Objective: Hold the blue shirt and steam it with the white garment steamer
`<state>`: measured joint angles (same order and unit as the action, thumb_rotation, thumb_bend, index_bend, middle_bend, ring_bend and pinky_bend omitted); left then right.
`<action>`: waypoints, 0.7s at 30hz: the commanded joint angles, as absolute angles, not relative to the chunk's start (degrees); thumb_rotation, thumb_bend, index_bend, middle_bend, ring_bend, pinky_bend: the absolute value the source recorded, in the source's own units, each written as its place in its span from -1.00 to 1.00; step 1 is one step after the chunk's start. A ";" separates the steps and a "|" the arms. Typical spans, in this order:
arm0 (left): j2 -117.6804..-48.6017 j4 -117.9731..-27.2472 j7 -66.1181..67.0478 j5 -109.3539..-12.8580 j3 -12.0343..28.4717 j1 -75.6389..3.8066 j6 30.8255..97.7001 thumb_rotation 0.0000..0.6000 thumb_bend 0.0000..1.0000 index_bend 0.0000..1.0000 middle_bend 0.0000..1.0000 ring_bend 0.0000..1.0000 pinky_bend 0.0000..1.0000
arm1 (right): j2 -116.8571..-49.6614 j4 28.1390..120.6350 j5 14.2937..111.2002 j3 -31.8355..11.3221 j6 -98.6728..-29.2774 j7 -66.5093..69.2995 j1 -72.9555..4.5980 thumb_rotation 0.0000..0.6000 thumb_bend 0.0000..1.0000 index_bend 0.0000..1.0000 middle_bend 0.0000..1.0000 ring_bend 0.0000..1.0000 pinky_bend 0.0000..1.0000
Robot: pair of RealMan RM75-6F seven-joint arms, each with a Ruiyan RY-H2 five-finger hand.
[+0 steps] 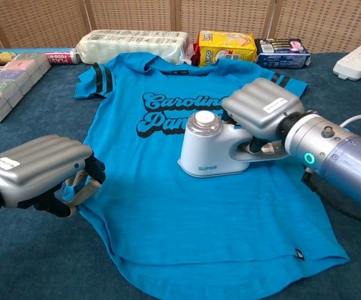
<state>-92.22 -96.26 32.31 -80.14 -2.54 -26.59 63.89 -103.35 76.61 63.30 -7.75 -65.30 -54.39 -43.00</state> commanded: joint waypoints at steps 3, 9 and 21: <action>-92.41 -96.32 32.45 -80.20 -2.54 -26.66 63.77 1.00 -0.12 0.62 0.42 0.15 -0.01 | -102.29 74.98 62.52 -7.76 -65.48 -54.46 -42.21 1.00 -0.29 0.39 0.51 0.62 0.61; -92.55 -96.42 32.75 -80.10 -2.52 -26.64 63.77 1.00 -0.12 0.62 0.43 0.15 -0.01 | -102.51 71.71 61.56 -8.56 -64.99 -53.73 -42.07 1.00 -0.29 0.39 0.51 0.62 0.61; -92.22 -96.78 33.19 -79.69 -2.45 -26.40 64.07 1.00 -0.12 0.62 0.42 0.15 -0.01 | -104.23 63.89 60.61 -10.70 -63.63 -51.97 -43.03 1.00 -0.29 0.39 0.51 0.62 0.61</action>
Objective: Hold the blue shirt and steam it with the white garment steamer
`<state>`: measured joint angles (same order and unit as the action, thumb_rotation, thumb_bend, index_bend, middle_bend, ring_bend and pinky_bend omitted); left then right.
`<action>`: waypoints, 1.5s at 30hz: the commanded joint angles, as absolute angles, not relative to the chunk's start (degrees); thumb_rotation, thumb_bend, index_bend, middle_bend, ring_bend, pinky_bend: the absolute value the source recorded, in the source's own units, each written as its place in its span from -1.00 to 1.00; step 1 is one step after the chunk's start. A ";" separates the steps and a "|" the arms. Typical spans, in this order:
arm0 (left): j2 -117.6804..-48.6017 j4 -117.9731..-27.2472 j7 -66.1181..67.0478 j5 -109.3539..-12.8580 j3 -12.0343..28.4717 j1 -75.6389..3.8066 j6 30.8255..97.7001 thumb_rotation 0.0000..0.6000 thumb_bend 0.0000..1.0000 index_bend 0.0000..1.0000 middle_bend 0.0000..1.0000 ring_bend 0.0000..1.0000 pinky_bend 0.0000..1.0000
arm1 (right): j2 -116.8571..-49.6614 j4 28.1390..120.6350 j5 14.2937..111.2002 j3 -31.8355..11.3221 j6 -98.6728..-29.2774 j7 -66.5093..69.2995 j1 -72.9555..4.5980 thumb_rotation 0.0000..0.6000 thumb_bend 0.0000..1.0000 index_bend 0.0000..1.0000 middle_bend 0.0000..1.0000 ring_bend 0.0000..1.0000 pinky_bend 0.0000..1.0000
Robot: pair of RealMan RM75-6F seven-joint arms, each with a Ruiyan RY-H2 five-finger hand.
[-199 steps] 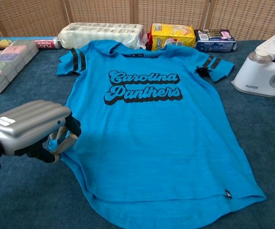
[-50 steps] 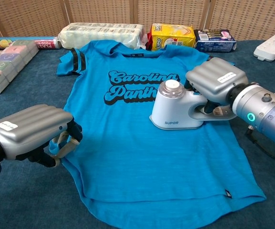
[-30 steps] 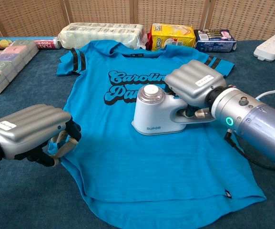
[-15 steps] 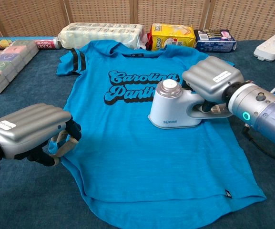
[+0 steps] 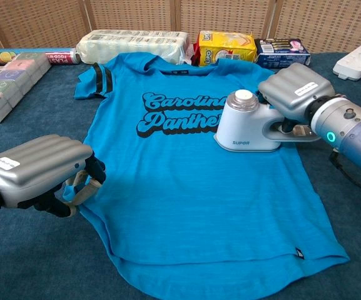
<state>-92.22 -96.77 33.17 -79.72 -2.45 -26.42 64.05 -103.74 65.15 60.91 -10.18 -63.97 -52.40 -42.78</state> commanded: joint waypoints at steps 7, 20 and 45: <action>-92.10 -96.69 33.27 -79.40 -2.39 -26.33 64.06 1.00 -0.12 0.62 0.43 0.15 -0.01 | -105.64 59.64 59.74 -12.16 -62.78 -51.07 -43.79 1.00 -0.29 0.39 0.51 0.62 0.61; -92.24 -96.66 33.36 -79.44 -2.38 -26.44 63.90 1.00 -0.12 0.62 0.42 0.15 -0.01 | -105.14 62.44 62.17 -11.04 -62.82 -49.68 -43.61 1.00 -0.29 0.39 0.51 0.62 0.61; -91.82 -97.04 33.34 -80.08 -2.74 -26.15 64.39 1.00 -0.12 0.62 0.43 0.15 -0.01 | -100.19 80.88 68.54 -3.42 -66.21 -52.46 -39.21 1.00 -0.29 0.39 0.51 0.62 0.60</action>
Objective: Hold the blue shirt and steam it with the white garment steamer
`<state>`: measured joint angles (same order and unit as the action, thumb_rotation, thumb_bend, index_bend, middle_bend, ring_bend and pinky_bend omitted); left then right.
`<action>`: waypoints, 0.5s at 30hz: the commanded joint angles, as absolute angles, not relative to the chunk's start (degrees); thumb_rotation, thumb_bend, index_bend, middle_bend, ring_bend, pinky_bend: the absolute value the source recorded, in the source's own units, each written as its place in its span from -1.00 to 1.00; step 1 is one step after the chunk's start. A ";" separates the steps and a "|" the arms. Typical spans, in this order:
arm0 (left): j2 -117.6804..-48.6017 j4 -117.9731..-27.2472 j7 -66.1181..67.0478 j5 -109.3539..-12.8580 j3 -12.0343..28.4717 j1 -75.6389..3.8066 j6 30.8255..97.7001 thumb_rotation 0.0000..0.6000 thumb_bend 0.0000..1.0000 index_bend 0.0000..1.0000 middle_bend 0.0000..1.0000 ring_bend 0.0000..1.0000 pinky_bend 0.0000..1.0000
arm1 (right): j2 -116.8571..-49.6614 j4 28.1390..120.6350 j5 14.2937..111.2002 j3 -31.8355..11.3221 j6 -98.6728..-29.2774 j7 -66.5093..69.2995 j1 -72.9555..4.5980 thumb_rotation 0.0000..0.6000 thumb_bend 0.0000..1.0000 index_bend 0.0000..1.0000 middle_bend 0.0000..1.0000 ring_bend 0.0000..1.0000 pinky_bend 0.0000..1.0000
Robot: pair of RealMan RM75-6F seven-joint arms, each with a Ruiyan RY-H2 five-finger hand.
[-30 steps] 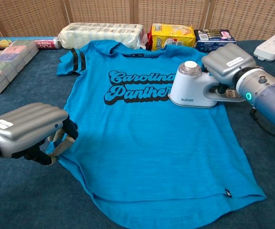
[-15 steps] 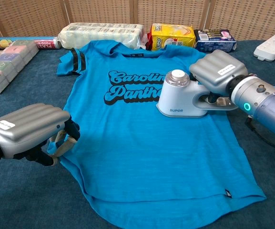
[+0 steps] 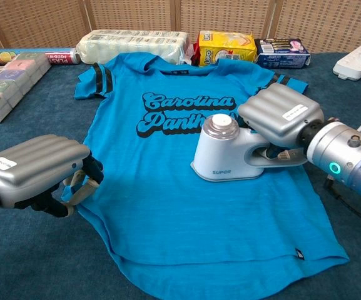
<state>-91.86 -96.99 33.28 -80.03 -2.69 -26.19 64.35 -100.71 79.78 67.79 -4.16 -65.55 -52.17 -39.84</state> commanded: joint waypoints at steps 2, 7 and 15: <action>-91.80 -97.05 33.41 -80.09 -2.77 -26.14 64.37 1.00 -0.12 0.62 0.43 0.15 -0.01 | -99.91 81.63 69.03 -2.94 -66.50 -52.61 -38.87 1.00 -0.29 0.39 0.51 0.62 0.60; -91.74 -97.17 33.45 -80.10 -2.84 -26.10 64.31 1.00 -0.12 0.62 0.43 0.15 -0.01 | -99.15 83.71 70.28 -1.47 -67.30 -53.26 -37.68 1.00 -0.30 0.38 0.51 0.62 0.60; -91.59 -97.38 33.81 -80.21 -2.97 -25.93 64.51 1.00 -0.12 0.62 0.42 0.15 -0.01 | -98.72 84.97 71.72 -0.40 -67.80 -54.16 -36.47 1.00 -0.30 0.38 0.50 0.62 0.60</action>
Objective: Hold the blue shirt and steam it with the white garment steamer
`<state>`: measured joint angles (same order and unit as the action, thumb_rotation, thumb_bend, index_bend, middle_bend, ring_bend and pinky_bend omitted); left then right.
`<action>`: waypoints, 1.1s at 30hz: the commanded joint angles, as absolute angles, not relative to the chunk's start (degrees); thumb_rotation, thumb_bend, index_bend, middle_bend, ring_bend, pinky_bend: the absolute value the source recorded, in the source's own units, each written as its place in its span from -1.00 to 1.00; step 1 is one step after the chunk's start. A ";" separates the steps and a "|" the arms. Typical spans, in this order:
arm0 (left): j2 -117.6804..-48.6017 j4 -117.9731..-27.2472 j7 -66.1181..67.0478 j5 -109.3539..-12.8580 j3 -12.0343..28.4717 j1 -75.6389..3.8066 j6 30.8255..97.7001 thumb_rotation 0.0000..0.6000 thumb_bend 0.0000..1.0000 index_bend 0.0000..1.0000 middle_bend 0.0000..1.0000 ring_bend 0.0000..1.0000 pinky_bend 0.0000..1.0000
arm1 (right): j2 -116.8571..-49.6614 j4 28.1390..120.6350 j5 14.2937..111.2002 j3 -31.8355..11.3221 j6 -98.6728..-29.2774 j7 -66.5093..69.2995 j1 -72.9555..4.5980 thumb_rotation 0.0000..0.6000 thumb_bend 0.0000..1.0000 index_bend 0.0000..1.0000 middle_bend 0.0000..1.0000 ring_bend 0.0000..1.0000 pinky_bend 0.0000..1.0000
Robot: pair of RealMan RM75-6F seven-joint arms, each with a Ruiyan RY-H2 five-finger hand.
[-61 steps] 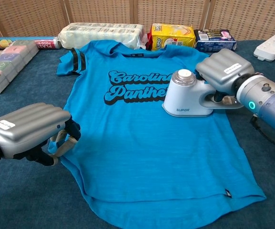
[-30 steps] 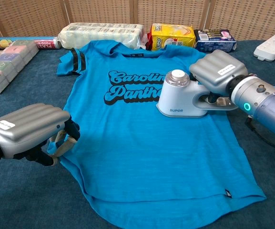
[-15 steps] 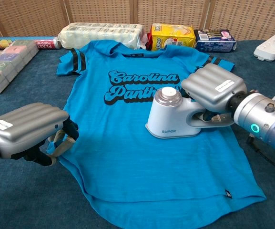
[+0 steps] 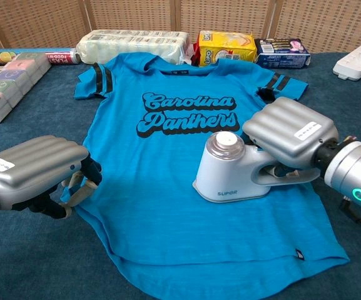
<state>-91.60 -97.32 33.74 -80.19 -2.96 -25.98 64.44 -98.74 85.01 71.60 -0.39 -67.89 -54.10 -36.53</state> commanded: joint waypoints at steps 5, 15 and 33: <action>-91.62 -97.58 34.13 -80.13 -2.86 -25.91 64.57 1.00 -0.12 0.62 0.43 0.15 -0.01 | -99.10 83.80 71.50 -1.82 -67.35 -54.00 -36.76 1.00 -0.30 0.38 0.50 0.62 0.60; -91.94 -97.56 34.42 -79.71 -2.61 -26.04 64.27 1.00 -0.12 0.62 0.42 0.15 -0.01 | -100.21 78.10 69.56 -5.43 -65.80 -53.40 -38.02 1.00 -0.30 0.38 0.50 0.62 0.60; -92.28 -97.59 35.01 -79.04 -2.36 -26.09 64.22 1.00 -0.12 0.62 0.43 0.15 -0.01 | -103.13 65.05 67.42 -9.85 -64.19 -50.97 -40.25 1.00 -0.30 0.38 0.50 0.62 0.59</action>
<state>-92.27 -97.59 35.00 -79.03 -2.36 -26.10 64.22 -102.77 66.21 67.68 -9.32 -64.50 -51.27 -39.85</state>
